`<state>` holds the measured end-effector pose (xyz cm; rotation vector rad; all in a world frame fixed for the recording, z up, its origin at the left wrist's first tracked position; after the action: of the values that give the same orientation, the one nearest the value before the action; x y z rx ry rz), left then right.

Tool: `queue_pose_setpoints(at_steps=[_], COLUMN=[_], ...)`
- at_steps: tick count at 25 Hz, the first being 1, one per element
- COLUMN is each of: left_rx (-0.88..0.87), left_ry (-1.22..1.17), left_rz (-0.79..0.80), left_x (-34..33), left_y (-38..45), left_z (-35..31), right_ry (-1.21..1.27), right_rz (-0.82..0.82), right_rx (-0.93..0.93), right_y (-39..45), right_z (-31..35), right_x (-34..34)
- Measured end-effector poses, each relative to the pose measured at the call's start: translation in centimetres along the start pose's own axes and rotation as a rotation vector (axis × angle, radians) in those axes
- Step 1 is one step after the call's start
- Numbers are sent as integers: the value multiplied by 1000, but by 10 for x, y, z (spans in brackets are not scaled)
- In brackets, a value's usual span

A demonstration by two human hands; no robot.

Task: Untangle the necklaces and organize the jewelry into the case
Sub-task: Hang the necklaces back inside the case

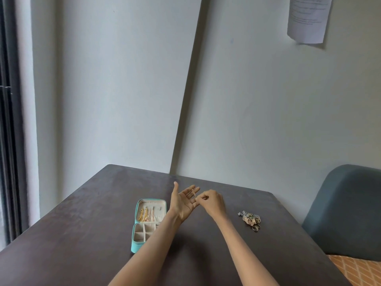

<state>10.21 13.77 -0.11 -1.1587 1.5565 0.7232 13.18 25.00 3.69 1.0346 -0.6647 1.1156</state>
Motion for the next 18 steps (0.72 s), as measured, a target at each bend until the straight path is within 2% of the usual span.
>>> queue_pose_setpoints(at_steps=[4, 7, 10, 12, 15, 18], left_rx=[-7, 46, 38, 8, -63, -234], left_ry=[-63, -4, 105, 316, 662, 1025], left_rz=[-60, -104, -221, -271, -182, -126], left_x=[0, 0, 0, 2, -3, -12], left_y=[0, -4, -12, -16, -20, -24], left_z=[-11, -27, -47, -59, -74, -93], right_ry=[222, 480, 644, 679, 639, 571], right_rz=[38, 127, 162, 187, 246, 327], right_rx=[-71, -122, -165, -159, -142, -107], right_y=[13, 17, 16, 16, 19, 20], right_z=[9, 16, 29, 39, 48, 55], right_x=[5, 3, 1, 2, 2, 1])
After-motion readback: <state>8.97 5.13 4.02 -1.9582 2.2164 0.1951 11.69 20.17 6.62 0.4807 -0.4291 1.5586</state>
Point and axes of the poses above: each hand's wrist, its own y-axis towards the middle knuckle, its own x-axis out of the back of the hand, z = x × y, the point moved 3 cm from there along y, towards the middle knuckle, and after that the axes turned 12 degrees about -y, right-handed, at the moved point
